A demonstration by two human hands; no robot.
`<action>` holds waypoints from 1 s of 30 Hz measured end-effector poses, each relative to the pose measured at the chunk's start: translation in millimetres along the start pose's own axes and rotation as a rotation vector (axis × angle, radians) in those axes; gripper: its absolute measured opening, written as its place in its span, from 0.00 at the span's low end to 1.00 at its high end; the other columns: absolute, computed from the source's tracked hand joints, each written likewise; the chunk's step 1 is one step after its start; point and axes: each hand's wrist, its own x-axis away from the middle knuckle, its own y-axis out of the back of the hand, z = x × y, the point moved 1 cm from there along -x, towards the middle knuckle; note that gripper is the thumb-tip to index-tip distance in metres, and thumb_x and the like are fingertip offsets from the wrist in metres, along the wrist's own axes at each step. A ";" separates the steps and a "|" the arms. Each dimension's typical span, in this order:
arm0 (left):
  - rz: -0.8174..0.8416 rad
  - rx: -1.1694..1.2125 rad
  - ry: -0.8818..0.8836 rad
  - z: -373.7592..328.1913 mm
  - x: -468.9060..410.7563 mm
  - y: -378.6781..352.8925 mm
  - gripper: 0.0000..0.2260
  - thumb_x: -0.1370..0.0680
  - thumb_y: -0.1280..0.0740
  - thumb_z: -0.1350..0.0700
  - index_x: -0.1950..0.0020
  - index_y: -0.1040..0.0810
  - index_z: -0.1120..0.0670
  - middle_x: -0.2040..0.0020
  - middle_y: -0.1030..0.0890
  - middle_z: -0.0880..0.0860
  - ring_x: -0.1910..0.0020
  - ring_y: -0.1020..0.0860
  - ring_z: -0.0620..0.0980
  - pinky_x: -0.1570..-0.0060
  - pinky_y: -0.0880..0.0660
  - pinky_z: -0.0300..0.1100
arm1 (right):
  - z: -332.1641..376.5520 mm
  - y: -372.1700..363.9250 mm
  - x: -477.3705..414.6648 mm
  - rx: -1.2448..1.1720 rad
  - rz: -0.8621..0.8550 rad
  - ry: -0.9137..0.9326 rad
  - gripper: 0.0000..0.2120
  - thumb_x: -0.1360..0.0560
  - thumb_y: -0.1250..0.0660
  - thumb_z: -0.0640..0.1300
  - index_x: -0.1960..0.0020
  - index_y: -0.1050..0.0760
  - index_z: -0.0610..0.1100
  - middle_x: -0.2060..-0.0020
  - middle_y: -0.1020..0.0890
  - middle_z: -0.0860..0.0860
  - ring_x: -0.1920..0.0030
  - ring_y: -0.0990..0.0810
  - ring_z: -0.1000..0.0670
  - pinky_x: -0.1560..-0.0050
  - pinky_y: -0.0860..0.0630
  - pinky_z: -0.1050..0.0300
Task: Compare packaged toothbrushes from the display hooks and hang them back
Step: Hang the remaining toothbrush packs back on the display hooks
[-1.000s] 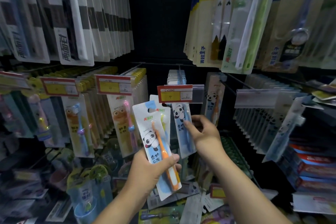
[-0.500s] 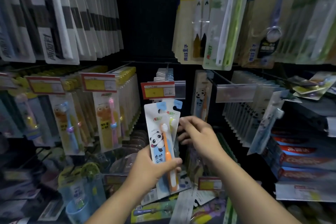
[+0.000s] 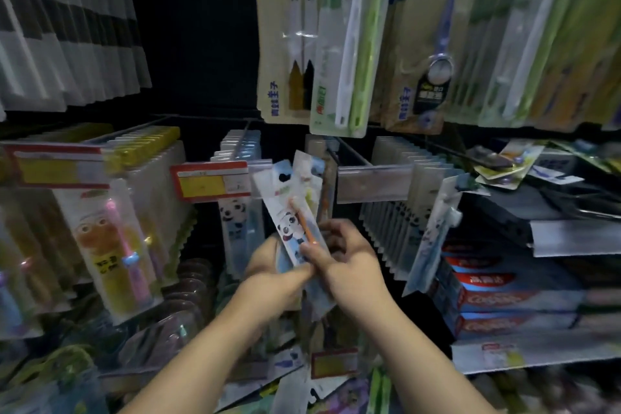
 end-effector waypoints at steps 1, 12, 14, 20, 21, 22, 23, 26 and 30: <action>-0.010 0.012 -0.011 -2.3 -5.7 -2.1 0.12 0.22 0.29 0.63 0.46 0.20 0.46 0.51 0.14 0.45 0.51 0.16 0.44 0.59 0.21 0.33 | -2.2 0.7 -6.0 0.009 -0.027 -0.006 0.11 0.23 0.25 0.45 0.49 0.25 0.58 0.53 0.17 0.53 0.54 0.17 0.54 0.56 0.19 0.60; -0.186 0.374 0.042 8.4 -24.6 -1.2 0.13 0.15 0.45 0.65 0.47 0.21 0.55 0.60 0.15 0.61 0.69 0.18 0.57 0.70 0.18 0.53 | -16.8 -17.8 -47.6 -0.112 -0.269 -0.041 0.12 0.17 0.35 0.46 0.34 0.26 0.45 0.47 0.17 0.50 0.52 0.18 0.63 0.50 0.21 0.67; -0.170 0.408 0.053 8.5 -22.6 0.0 0.14 0.15 0.45 0.66 0.47 0.21 0.55 0.64 0.15 0.59 0.69 0.18 0.59 0.69 0.17 0.54 | -11.3 -19.3 -54.1 -0.059 -0.323 -0.021 0.14 0.17 0.35 0.48 0.32 0.27 0.48 0.44 0.17 0.50 0.45 0.17 0.53 0.40 0.20 0.51; -0.138 0.383 0.069 6.5 -7.5 10.3 0.16 0.15 0.45 0.65 0.49 0.21 0.50 0.56 0.15 0.64 0.62 0.17 0.62 0.59 0.16 0.60 | -7.7 -18.8 -62.8 -0.011 -0.350 -0.020 0.17 0.16 0.36 0.48 0.29 0.29 0.46 0.42 0.18 0.48 0.42 0.18 0.47 0.42 0.23 0.52; -0.136 0.378 0.071 7.0 -5.1 11.4 0.16 0.15 0.45 0.65 0.49 0.20 0.51 0.55 0.15 0.64 0.62 0.16 0.61 0.58 0.15 0.60 | -8.9 -18.1 -62.5 -0.018 -0.354 -0.029 0.18 0.16 0.36 0.48 0.28 0.30 0.46 0.43 0.18 0.49 0.43 0.18 0.48 0.44 0.24 0.55; -0.140 0.376 0.072 7.1 -2.9 12.3 0.15 0.15 0.44 0.65 0.48 0.20 0.51 0.54 0.16 0.64 0.62 0.15 0.61 0.59 0.15 0.60 | -10.2 -16.6 -62.2 -0.025 -0.356 -0.037 0.19 0.16 0.36 0.49 0.26 0.31 0.46 0.42 0.18 0.50 0.42 0.19 0.50 0.44 0.25 0.56; -0.150 0.370 0.072 7.2 -1.8 13.1 0.15 0.15 0.43 0.65 0.47 0.19 0.51 0.54 0.16 0.64 0.61 0.15 0.62 0.59 0.15 0.59 | -11.7 -15.5 -62.4 -0.026 -0.354 -0.045 0.20 0.16 0.36 0.49 0.26 0.32 0.47 0.41 0.18 0.50 0.42 0.19 0.51 0.41 0.25 0.55; -0.166 0.335 0.045 7.0 -3.6 13.0 0.14 0.16 0.40 0.63 0.50 0.18 0.49 0.56 0.16 0.64 0.59 0.15 0.64 0.59 0.15 0.59 | -16.5 -15.0 -62.2 0.014 -0.349 -0.077 0.20 0.17 0.34 0.52 0.28 0.30 0.47 0.38 0.19 0.47 0.38 0.20 0.47 0.33 0.24 0.46; -0.226 0.143 -0.090 16.8 -25.5 5.7 0.10 0.20 0.30 0.57 0.58 0.17 0.44 0.62 0.14 0.47 0.59 0.15 0.56 0.60 0.19 0.48 | -20.3 -15.8 -49.3 0.125 -0.340 -0.031 0.17 0.19 0.34 0.57 0.34 0.27 0.49 0.39 0.21 0.50 0.38 0.21 0.48 0.33 0.24 0.44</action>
